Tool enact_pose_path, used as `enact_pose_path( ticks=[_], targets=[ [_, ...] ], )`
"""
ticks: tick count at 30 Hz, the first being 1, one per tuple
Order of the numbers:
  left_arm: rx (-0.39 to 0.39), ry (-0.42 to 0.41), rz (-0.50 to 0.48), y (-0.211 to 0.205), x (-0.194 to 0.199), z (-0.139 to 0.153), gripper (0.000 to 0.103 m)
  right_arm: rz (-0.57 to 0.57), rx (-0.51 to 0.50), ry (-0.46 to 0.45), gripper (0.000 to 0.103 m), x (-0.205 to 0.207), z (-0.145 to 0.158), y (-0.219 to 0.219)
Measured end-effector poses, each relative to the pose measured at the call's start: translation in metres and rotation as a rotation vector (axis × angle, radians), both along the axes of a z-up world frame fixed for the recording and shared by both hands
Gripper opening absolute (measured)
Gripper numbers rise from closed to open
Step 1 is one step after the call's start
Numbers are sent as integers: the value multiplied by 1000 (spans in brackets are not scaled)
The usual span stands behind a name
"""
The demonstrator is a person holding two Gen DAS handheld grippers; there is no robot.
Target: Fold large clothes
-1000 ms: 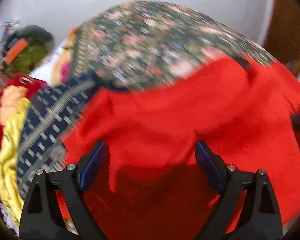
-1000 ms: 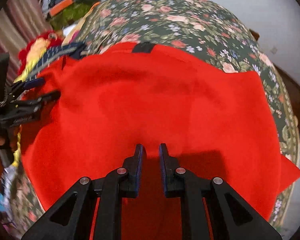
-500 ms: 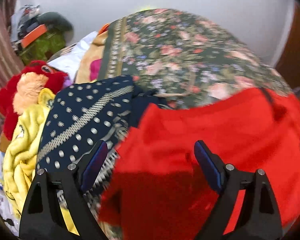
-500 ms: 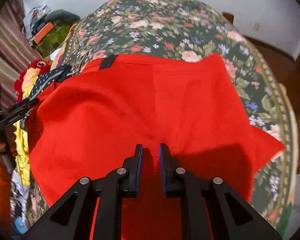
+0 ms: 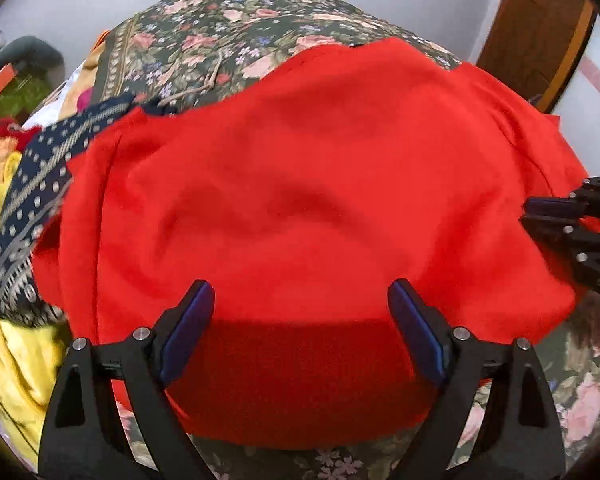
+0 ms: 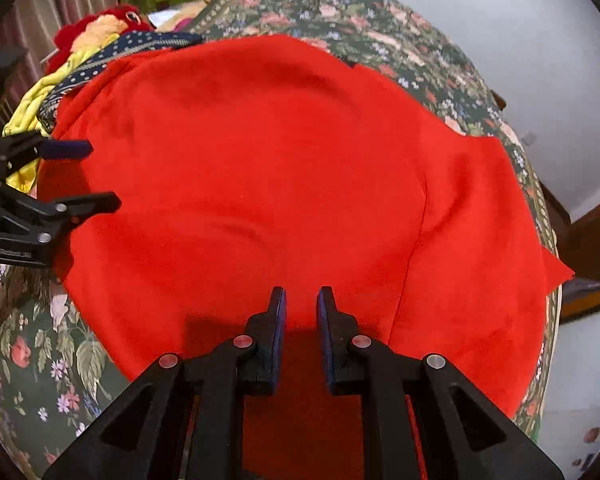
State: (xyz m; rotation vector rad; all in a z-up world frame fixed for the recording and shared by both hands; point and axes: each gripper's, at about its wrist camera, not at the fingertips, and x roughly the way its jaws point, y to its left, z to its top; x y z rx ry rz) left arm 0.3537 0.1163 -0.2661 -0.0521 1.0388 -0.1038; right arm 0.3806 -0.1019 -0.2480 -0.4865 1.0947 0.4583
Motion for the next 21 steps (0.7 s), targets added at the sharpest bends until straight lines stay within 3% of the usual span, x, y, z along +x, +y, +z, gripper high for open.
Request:
enact_pose_path(
  ticks=[5,12,14,16,17,18,19,21],
  targets=[
    [-38,-5,63,10,-8,-4,92,-42,-46,-21,11,-2,1,-15],
    [15,-16,106,16,-23,-5,92,-81,-40,-17,12,-7,5,-41],
    [35,-11,118,22,-29,-7,92,-104,-83,-48,12,-8,6,-47],
    [27,-6,130,31,-33,-9,93,-119,-102,-66,35,-10,6,-59],
    [15,0,143,36,-36,-11,95,-153,-124,-99,76,-11,7,-67],
    [6,4,153,40,-38,-11,95,-203,-164,-149,102,-11,8,-79],
    [-3,7,161,43,-40,-12,95,-225,-170,-170,103,-12,9,-87],
    [-15,11,178,47,-43,-13,95,-277,-137,-112,103,-10,3,-113]
  ],
)
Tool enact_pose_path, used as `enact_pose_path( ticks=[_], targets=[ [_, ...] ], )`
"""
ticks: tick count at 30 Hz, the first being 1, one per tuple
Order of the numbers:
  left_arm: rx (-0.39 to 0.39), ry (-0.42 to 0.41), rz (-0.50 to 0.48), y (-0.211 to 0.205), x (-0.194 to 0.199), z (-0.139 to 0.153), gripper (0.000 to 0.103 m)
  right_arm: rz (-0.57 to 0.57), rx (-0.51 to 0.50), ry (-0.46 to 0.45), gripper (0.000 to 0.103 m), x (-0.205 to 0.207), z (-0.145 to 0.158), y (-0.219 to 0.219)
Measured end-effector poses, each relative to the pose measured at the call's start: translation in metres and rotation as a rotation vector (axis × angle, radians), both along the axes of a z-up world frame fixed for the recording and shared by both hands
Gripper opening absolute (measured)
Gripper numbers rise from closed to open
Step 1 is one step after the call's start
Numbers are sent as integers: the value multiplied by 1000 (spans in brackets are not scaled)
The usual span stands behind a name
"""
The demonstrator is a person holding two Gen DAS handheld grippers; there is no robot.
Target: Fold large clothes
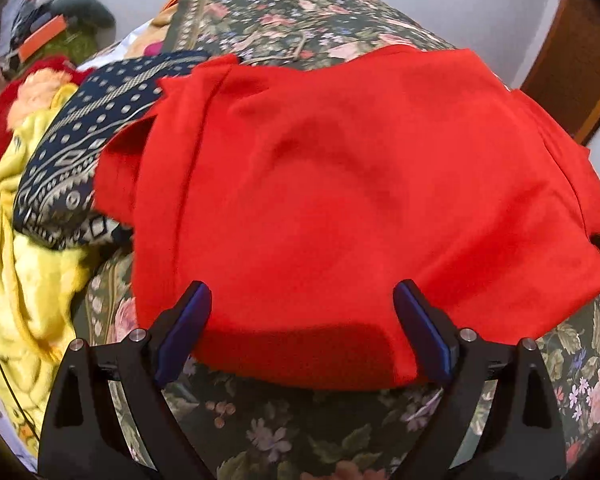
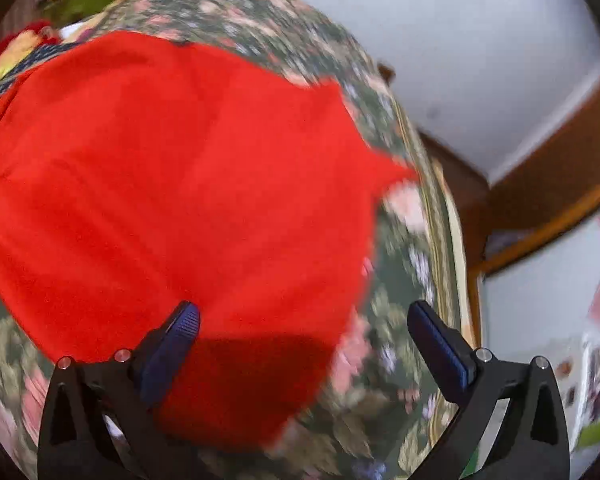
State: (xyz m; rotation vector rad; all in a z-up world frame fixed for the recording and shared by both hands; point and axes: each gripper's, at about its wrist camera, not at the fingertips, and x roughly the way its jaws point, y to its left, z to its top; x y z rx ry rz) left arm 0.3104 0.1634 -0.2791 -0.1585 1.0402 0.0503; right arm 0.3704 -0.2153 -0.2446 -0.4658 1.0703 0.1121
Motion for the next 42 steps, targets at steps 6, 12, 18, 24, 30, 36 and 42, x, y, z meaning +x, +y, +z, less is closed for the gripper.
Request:
enact_pose_path(
  ticks=[6,12,18,24,30,36,42],
  targets=[
    [-25,-11,53,8,-13,7,94,-143,281,121,103,-4,1,-62],
    [-77,-44,214,50,-41,31,94,-155,315,93,103,-12,20,-64],
    [-404,-25,259,80,-70,20,94,-121,360,56,103,-18,39,-44],
    [-610,23,230,63,-68,-14,93,-90,411,81,103,-18,41,-23],
    [-736,-37,278,63,-31,-28,92,-76,422,99,103,-17,36,-11],
    [-801,-110,359,80,18,-42,69,-94,444,122,103,-10,33,-11],
    [-787,-142,447,93,32,-41,22,-107,462,110,103,0,43,-5]
  ],
)
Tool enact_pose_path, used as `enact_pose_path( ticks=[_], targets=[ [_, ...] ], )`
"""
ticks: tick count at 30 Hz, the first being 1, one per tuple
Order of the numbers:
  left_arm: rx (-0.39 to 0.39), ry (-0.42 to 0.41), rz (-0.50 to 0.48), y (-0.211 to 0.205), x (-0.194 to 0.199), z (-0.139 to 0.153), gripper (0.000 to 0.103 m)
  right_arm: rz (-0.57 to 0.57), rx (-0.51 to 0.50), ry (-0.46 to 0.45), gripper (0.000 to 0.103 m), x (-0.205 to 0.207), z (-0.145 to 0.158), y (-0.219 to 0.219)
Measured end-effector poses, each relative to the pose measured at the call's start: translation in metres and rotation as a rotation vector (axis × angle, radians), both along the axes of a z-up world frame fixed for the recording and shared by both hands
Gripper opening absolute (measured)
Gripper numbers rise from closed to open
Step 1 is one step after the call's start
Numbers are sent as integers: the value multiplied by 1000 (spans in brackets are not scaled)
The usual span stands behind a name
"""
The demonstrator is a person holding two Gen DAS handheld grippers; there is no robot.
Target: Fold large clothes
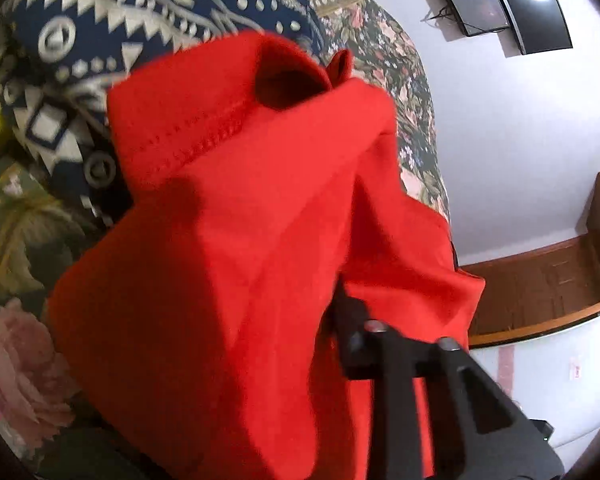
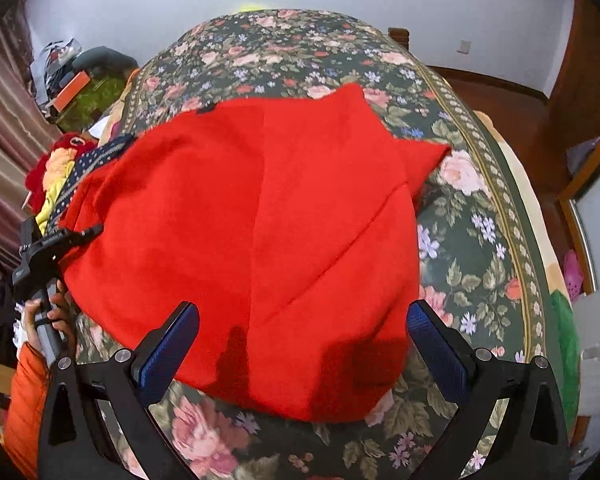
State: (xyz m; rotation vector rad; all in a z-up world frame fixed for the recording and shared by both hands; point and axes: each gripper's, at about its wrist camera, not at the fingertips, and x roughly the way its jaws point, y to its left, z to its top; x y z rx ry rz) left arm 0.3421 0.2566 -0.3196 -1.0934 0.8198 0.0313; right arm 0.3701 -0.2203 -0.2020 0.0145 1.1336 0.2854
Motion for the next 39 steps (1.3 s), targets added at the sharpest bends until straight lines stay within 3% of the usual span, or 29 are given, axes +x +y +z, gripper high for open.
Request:
enact_pose_path(
  ticks=[5,9,11,16,18,21,23,26,30,35,39],
  targets=[
    [210,-78,3,-15,-10,60,16,41,33,-42,103,9,19,28],
    [278,-185,10,-21,-26,110,15,140,10,-76,103,16,27,79],
    [351,-220,18,-21,-42,130,15,200,-4,-81,103,15,26,107],
    [480,-252,72,-25,-78,165,15,398,-80,-42,103,6,-6,184],
    [507,-243,92,-27,-80,168,15,471,-114,44,103,1,-32,210],
    [550,-199,82,-34,-70,167,15,469,-86,107,103,-3,-54,217],
    [591,-169,74,-42,-61,166,15,459,-57,123,103,0,-53,211],
    [629,-183,57,-56,-47,177,15,410,63,167,103,10,-38,184],
    [733,-229,-17,-94,-17,195,15,267,141,105,103,19,-8,116],
    [858,-328,-198,-182,19,219,14,96,122,6,103,20,21,28],
    [971,-379,-403,-263,33,214,14,-17,106,-45,103,13,36,-31]
  ],
)
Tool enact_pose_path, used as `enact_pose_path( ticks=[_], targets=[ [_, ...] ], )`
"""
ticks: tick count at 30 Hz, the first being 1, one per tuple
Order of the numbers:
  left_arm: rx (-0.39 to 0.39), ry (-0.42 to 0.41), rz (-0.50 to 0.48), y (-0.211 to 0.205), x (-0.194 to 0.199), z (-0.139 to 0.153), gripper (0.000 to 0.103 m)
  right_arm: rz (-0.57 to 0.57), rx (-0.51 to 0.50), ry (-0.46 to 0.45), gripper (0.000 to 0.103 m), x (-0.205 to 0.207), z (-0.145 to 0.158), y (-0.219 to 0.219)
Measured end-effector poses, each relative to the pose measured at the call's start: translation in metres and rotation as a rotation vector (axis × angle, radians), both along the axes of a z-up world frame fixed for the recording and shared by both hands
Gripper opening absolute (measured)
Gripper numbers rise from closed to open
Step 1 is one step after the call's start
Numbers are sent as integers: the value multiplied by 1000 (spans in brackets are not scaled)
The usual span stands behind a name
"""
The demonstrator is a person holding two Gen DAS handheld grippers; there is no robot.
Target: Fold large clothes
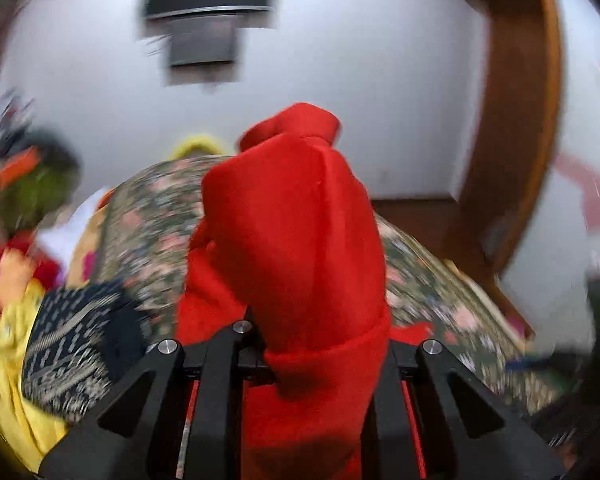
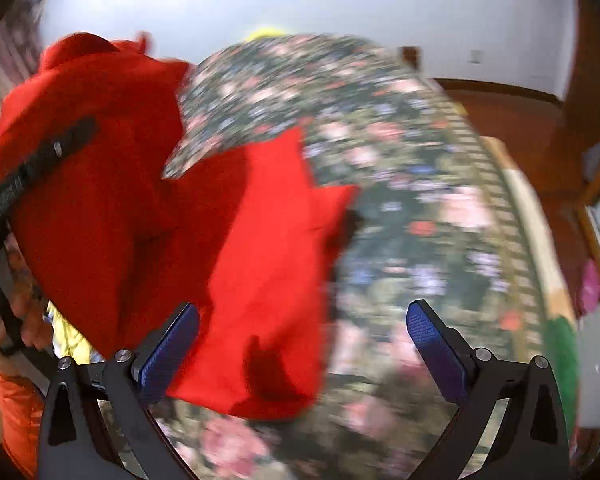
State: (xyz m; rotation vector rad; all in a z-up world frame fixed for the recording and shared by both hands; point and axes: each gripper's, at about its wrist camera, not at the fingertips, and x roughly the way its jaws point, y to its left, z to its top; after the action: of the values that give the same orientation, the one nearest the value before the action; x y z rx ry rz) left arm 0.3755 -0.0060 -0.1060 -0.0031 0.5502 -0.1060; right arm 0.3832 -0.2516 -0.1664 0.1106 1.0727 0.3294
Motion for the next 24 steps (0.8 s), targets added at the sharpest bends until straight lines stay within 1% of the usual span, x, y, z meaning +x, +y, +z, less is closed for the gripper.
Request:
enact_pose_path(
  ticks=[1,3,5,7,8,10,12,13,14,15,17,18,19,20,21,24],
  targets=[
    [55,21,-66,-25,1,-10,14,-27,4,-5,103,-3,2,-15],
    [121,69,-154,-55,1,-28,14,-63,15,-7,103,-6,5,-33],
    [185,145,-248,-83,-5,-54,14,-92,27,-5,103,-9,6,-50],
    [254,214,-320,-101,-11,-81,14,-109,33,-3,103,-15,6,-61],
    [278,240,-339,-105,-15,-92,14,-114,37,1,103,-16,4,-64],
    [297,296,-360,-108,-21,-111,14,-117,43,8,103,-21,3,-68],
    [261,347,-380,-102,-24,-117,14,-116,47,13,103,-25,1,-69],
    [237,355,-391,-100,-27,-117,16,-114,51,13,103,-28,1,-68],
    [212,360,-405,-98,-31,-113,23,-111,54,13,103,-30,2,-67],
    [189,369,-415,-95,-35,-110,27,-107,56,12,103,-30,3,-66],
    [115,403,-440,-84,-40,-102,44,-99,61,4,103,-32,6,-63],
    [79,414,-452,-80,-48,-98,47,-91,63,-1,103,-32,8,-61],
    [49,421,-455,-74,-51,-94,53,-84,65,-5,103,-33,11,-58],
    [19,425,-452,-66,-54,-89,57,-77,67,-9,103,-33,13,-55],
    [2,424,-446,-59,-58,-84,58,-68,69,-12,103,-32,16,-51],
    [-27,400,-395,-35,-65,-69,64,-31,80,-22,103,-29,21,-34]
  ],
)
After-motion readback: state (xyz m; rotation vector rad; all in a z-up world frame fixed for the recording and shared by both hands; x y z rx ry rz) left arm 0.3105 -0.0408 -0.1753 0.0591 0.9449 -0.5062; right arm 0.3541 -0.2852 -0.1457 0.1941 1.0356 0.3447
